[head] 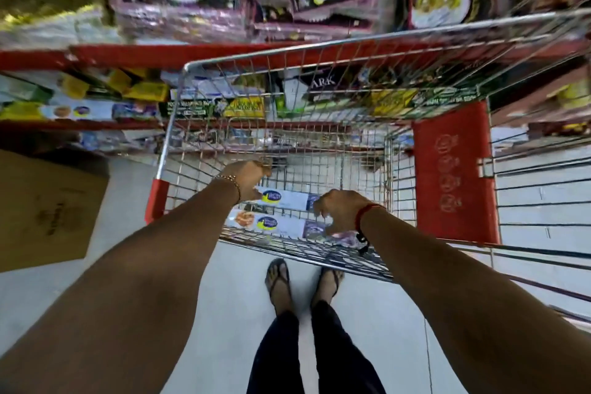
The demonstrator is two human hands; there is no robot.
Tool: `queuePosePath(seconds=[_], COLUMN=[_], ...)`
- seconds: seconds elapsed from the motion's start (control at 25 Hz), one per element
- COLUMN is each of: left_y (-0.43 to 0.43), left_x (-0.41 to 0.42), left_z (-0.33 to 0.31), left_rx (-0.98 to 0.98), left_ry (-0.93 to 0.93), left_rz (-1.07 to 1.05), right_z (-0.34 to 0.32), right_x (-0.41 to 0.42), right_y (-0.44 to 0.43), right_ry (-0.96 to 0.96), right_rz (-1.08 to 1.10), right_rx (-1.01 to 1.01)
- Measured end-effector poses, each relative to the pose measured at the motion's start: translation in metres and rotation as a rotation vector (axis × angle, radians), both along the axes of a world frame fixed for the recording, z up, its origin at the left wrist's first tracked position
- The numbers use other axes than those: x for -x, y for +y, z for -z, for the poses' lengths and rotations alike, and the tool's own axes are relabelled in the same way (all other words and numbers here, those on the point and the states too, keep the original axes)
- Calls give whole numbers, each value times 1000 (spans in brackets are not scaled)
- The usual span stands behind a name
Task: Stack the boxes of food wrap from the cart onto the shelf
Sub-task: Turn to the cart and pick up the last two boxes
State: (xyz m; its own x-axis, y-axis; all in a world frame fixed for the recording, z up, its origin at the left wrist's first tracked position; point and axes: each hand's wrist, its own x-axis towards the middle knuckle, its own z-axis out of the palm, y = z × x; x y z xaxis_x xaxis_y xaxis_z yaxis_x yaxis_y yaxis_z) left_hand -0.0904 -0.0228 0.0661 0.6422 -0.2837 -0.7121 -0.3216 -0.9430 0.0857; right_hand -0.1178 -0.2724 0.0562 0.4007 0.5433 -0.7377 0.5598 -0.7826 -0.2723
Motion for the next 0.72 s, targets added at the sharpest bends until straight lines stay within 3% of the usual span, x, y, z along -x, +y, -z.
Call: queuePosePath(seconds=[0.28, 0.72], left_y=[-4, -5], left_x=[1, -9], left_z=[55, 62], left_rx=[-14, -13], left_ry=[77, 53], left_rz=[66, 40], right_z=[40, 49], right_x=[2, 13], right_y=[13, 19], right_ry=[25, -95], right_rz=[-150, -186], right_rx=[40, 6])
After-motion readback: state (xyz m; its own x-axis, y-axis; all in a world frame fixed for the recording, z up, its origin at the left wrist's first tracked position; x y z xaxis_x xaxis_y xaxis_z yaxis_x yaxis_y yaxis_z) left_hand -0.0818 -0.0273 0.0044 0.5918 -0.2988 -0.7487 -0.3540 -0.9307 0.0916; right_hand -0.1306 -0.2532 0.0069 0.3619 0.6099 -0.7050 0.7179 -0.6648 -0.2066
